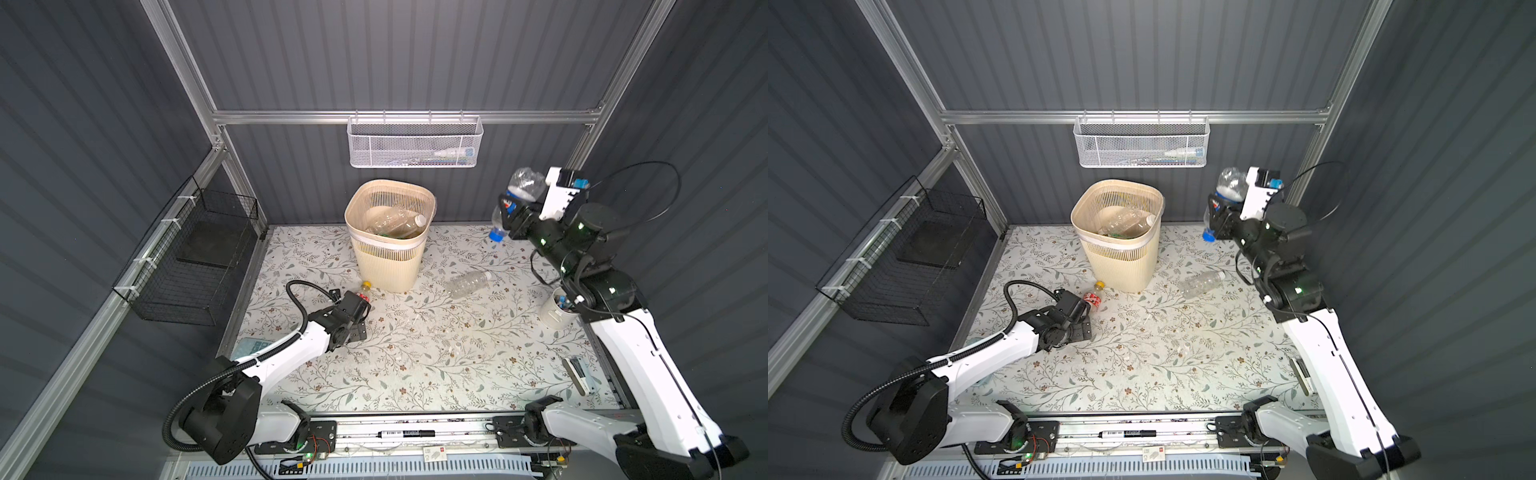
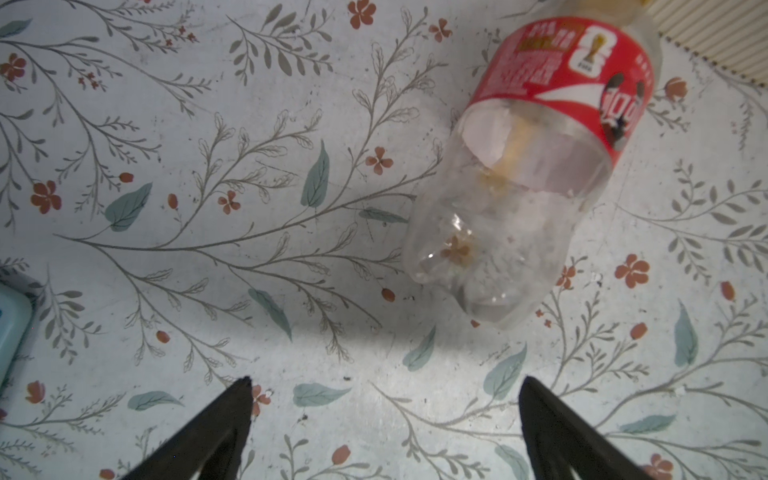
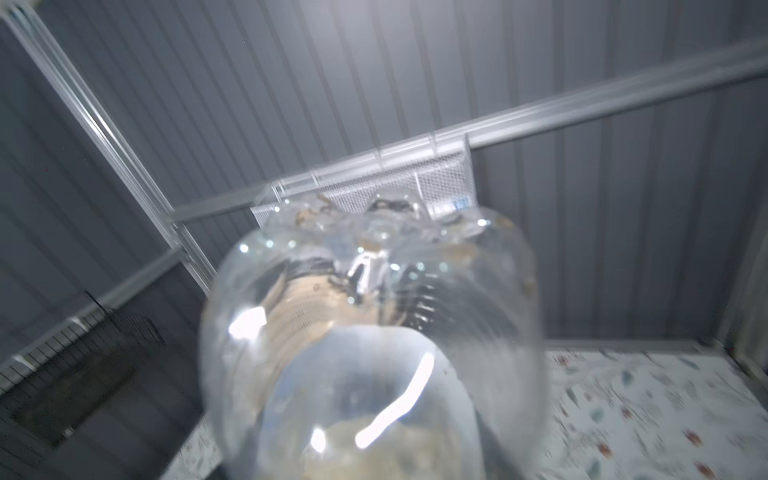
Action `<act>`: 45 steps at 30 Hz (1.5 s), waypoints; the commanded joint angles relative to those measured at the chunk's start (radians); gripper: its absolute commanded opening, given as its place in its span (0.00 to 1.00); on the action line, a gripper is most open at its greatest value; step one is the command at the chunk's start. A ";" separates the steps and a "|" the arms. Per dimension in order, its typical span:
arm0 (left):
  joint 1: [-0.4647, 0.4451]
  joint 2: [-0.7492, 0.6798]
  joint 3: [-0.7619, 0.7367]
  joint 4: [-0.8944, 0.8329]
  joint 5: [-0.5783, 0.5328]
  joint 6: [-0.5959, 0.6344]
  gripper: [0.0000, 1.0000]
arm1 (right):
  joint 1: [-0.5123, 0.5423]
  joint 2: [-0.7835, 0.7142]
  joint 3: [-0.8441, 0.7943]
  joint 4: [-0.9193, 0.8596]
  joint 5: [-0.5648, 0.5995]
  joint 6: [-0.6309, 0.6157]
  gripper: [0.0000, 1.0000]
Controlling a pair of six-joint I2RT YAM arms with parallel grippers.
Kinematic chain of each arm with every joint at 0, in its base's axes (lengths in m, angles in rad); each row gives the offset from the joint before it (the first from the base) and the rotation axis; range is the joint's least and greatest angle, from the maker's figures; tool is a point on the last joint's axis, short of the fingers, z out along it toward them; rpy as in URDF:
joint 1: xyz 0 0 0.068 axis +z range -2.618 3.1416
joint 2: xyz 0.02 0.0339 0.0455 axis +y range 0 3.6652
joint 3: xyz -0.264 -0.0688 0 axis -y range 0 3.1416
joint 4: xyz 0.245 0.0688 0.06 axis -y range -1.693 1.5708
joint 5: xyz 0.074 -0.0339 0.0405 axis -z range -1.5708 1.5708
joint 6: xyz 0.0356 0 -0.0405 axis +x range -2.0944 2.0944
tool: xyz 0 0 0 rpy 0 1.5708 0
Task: Throw the plastic bottles in the bin
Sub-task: 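Lift the Pepsi bottle with the right gripper and drop it into the bin, then grasp the red-labelled bottle with the left gripper while the right gripper approaches the clear bottle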
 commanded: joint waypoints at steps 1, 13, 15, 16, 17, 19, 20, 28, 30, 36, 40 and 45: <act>0.006 0.015 0.034 -0.024 0.007 0.034 1.00 | 0.018 0.214 0.116 0.063 -0.156 0.107 0.51; 0.006 -0.028 0.024 -0.055 -0.001 0.007 1.00 | 0.101 0.752 0.953 -0.555 -0.229 0.058 0.99; 0.005 -0.041 0.027 -0.055 -0.003 0.007 1.00 | 0.094 0.628 0.751 -0.419 -0.172 0.071 0.99; 0.005 -0.049 0.029 -0.053 -0.003 0.011 1.00 | 0.089 0.566 0.652 -0.358 -0.138 0.075 0.99; 0.005 -0.055 0.033 -0.051 -0.006 0.017 1.00 | 0.080 0.524 0.587 -0.320 -0.125 0.081 0.99; 0.004 -0.064 0.044 -0.046 -0.018 0.044 1.00 | 0.053 0.460 0.487 -0.288 -0.122 0.091 0.99; 0.003 -0.064 0.056 -0.044 -0.033 0.061 1.00 | 0.041 0.436 0.440 -0.290 -0.124 0.090 0.99; 0.005 0.051 0.204 -0.033 -0.121 0.238 1.00 | -0.080 0.209 -0.022 -0.209 -0.158 0.093 0.99; 0.007 0.099 0.241 0.002 -0.104 0.289 1.00 | -0.117 0.140 -0.154 -0.193 -0.165 0.103 0.99; 0.031 0.296 0.364 0.042 -0.003 0.380 1.00 | -0.205 -0.022 -0.461 -0.185 -0.180 0.132 0.99; 0.047 0.425 0.448 -0.005 0.016 0.388 1.00 | -0.232 -0.116 -0.598 -0.209 -0.185 0.135 0.99; 0.061 0.523 0.515 -0.034 0.028 0.399 0.94 | -0.248 -0.194 -0.721 -0.239 -0.190 0.140 0.99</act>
